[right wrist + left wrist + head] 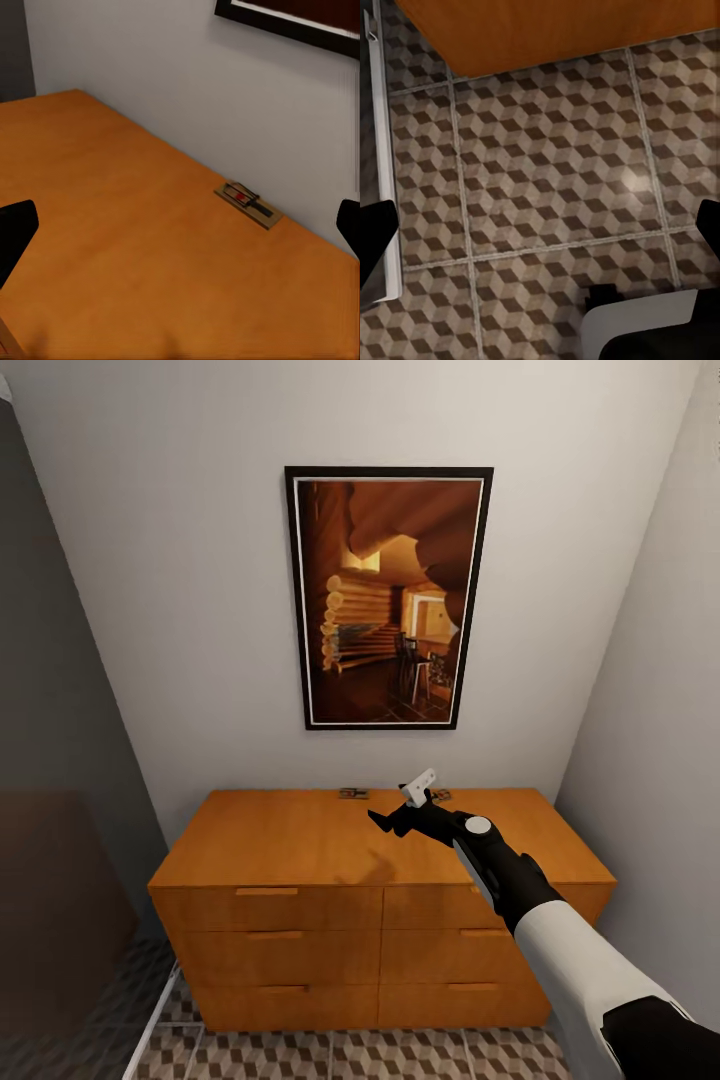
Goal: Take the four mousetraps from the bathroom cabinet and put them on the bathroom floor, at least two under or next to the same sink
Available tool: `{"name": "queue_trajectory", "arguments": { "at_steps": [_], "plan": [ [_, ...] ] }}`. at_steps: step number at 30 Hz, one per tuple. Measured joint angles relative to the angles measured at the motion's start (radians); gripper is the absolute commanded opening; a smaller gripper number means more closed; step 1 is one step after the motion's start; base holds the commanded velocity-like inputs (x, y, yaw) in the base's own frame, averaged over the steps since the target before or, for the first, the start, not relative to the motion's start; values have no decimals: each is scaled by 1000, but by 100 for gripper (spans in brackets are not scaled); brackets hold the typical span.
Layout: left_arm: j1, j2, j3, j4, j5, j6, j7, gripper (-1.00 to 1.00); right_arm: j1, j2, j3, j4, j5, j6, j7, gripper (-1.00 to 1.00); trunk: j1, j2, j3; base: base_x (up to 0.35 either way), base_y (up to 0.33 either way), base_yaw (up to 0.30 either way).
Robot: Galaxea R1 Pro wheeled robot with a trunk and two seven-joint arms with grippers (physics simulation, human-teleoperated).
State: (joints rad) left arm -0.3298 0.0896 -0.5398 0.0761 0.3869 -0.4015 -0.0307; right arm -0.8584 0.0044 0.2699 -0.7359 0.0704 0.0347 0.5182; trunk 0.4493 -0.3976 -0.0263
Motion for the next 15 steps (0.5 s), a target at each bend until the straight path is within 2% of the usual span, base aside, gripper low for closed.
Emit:
{"name": "queue_trajectory", "arguments": {
  "at_steps": [10, 15],
  "plan": [
    [0, 0, 0, 0, 0, 0, 0, 100, 0, 0, 0, 1, 0, 0, 1, 100, 0, 0, 0, 0, -125, 0],
    [0, 0, 1, 0, 0, -1, 0, 100, 0, 0, 0, 5, 0, 0, 1, 100, 0, 0, 0, 0, -47, 0]
  ]
}}
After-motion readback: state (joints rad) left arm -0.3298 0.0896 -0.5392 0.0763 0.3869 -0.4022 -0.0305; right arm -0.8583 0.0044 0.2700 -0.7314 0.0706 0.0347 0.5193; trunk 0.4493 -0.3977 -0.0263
